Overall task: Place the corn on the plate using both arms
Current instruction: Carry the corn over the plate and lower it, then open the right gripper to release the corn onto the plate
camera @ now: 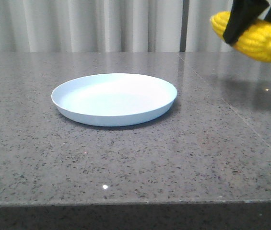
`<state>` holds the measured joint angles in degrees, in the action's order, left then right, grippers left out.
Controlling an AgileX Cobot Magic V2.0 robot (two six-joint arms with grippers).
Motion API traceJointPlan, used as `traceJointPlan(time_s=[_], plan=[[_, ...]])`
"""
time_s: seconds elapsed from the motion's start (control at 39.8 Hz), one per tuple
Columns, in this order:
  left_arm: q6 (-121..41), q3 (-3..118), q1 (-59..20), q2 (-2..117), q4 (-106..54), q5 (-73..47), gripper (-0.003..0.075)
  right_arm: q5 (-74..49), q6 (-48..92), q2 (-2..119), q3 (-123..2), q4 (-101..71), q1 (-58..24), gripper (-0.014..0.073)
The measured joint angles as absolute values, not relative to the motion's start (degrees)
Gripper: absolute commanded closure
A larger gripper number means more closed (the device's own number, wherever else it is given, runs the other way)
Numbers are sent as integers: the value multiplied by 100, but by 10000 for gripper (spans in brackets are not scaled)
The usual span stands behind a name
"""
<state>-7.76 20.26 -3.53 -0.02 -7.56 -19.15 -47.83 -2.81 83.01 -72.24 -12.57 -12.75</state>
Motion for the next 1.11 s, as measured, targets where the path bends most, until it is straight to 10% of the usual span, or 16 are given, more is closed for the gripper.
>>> traceJointPlan(time_s=[0.8,1.11], plan=[[-776,2026,-353,-2,-756,-1905,741,-5253,-3939,10330,-8979,886,-4137,489],[-776,2026,-353,-2,-756,-1905,741,-5207,-3972,10648,-8979,528,-4149,62]])
